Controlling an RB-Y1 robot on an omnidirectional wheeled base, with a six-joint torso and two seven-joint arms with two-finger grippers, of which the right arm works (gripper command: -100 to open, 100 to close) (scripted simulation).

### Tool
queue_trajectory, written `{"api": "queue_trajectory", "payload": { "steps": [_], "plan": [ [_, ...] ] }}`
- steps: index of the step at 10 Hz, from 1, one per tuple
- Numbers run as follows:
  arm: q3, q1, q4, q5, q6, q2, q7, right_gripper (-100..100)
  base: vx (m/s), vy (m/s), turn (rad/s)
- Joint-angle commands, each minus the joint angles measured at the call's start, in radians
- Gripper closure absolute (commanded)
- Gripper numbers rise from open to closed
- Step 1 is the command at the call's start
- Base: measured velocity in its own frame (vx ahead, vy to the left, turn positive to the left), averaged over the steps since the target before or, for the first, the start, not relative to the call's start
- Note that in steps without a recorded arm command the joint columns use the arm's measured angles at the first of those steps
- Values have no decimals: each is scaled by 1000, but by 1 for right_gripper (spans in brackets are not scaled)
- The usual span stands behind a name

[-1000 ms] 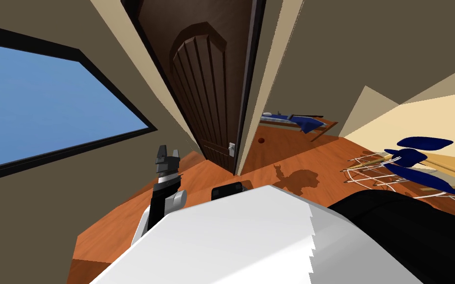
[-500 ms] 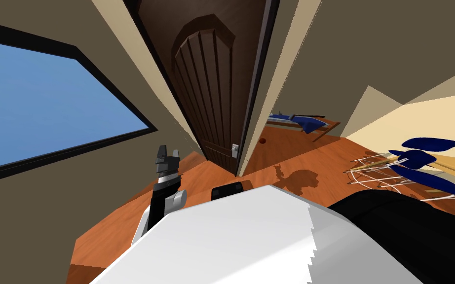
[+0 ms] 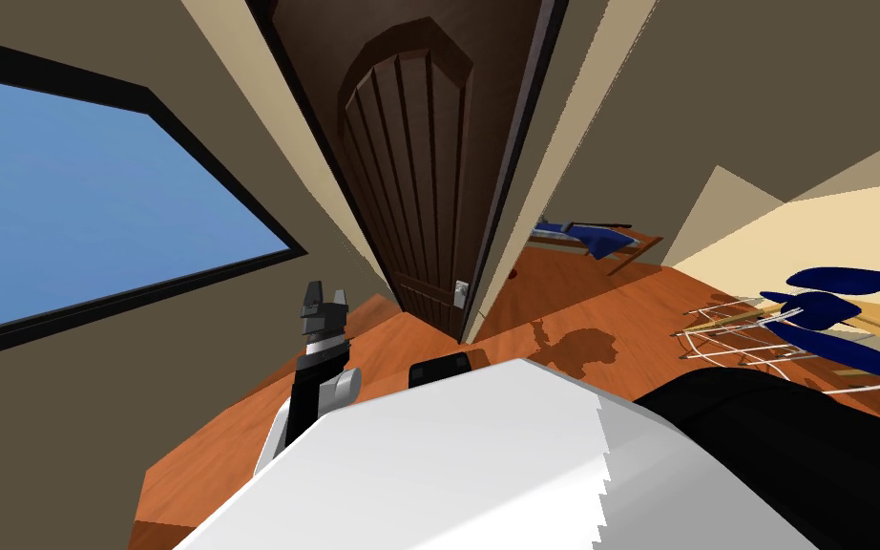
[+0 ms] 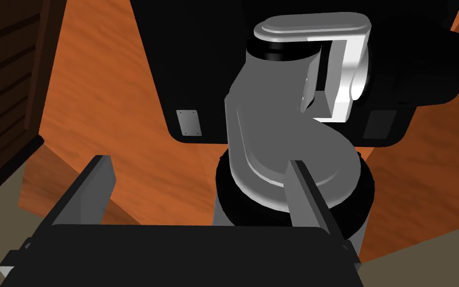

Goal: Push the door open

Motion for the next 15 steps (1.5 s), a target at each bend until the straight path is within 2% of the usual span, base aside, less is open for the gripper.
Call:
{"api": "queue_trajectory", "payload": {
  "steps": [1, 6, 15],
  "plan": [
    [8, -3, 12, -46, -6, -6, -10, -100, 60, 65, 0],
    [38, 3, 40, -169, -20, -18, -40, -100, 63, 74, 5],
    [91, 15, 88, -385, -47, -43, -94, -100, 95, 43, 21]
  ]
}}
